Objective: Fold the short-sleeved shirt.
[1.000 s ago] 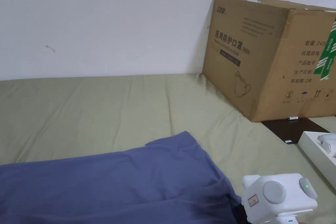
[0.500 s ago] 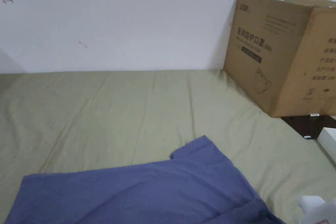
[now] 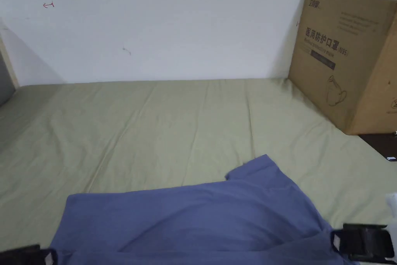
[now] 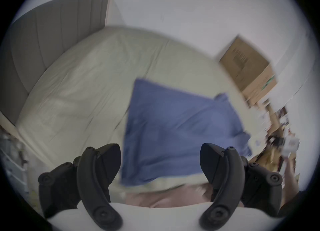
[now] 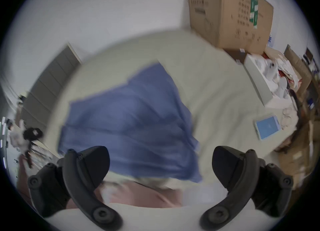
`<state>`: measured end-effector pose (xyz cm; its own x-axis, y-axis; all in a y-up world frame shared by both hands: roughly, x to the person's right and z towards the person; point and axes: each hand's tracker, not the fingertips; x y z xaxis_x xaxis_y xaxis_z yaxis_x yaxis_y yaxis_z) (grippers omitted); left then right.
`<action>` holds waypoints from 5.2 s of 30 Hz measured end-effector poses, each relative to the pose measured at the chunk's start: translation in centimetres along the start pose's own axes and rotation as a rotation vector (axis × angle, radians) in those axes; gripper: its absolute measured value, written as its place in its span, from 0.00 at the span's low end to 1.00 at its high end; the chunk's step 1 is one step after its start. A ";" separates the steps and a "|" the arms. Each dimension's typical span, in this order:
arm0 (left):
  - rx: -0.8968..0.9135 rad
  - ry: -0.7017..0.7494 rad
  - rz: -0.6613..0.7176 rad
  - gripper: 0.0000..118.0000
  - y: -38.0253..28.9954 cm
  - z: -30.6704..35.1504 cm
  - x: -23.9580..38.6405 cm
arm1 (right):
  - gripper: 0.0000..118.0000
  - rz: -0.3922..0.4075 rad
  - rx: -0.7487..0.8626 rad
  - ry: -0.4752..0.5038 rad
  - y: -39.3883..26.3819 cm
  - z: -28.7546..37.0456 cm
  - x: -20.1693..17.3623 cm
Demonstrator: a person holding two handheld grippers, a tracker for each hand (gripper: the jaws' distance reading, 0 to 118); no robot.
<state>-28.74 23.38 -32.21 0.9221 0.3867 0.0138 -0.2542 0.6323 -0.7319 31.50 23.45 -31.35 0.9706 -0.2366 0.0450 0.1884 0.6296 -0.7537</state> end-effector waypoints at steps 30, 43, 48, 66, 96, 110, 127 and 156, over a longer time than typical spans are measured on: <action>-0.325 0.277 -0.118 0.95 13.0 -31.4 -9.6 | 0.00 -0.051 0.193 0.000 0.9 -5.5 -6.3; -0.160 0.216 -0.384 0.02 9.2 -26.3 -1.7 | 0.00 -0.044 0.179 0.044 7.6 -10.6 -3.3; -0.090 0.177 -0.378 0.02 10.2 -22.2 -0.2 | 1.00 0.033 -0.123 -0.034 17.5 -22.8 -0.3; -0.071 0.166 -0.184 0.02 11.0 -20.6 -2.7 | 0.00 0.032 -0.169 -0.127 15.8 -28.2 -0.2; -0.175 0.066 -0.164 0.09 -5.7 -10.8 -6.1 | 0.01 -0.145 -0.023 -0.108 -7.9 -10.0 5.7; 0.359 0.063 -0.147 0.78 -2.6 -0.6 3.6 | 0.88 0.200 0.591 -0.086 -3.2 2.7 -7.0; 0.804 0.139 -0.265 0.00 -6.2 4.7 11.5 | 0.00 0.076 0.881 -0.236 -4.6 5.0 -10.4; -0.339 -0.781 0.538 0.74 -3.6 -17.7 -17.5 | 0.00 0.100 0.436 -0.093 -1.8 -1.2 -13.1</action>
<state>-38.83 2.47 -41.84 0.2294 0.9731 -0.0218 -0.3718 0.0669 -0.9259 18.22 24.50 -31.37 0.9928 -0.1036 0.0600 0.1191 0.9036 -0.4115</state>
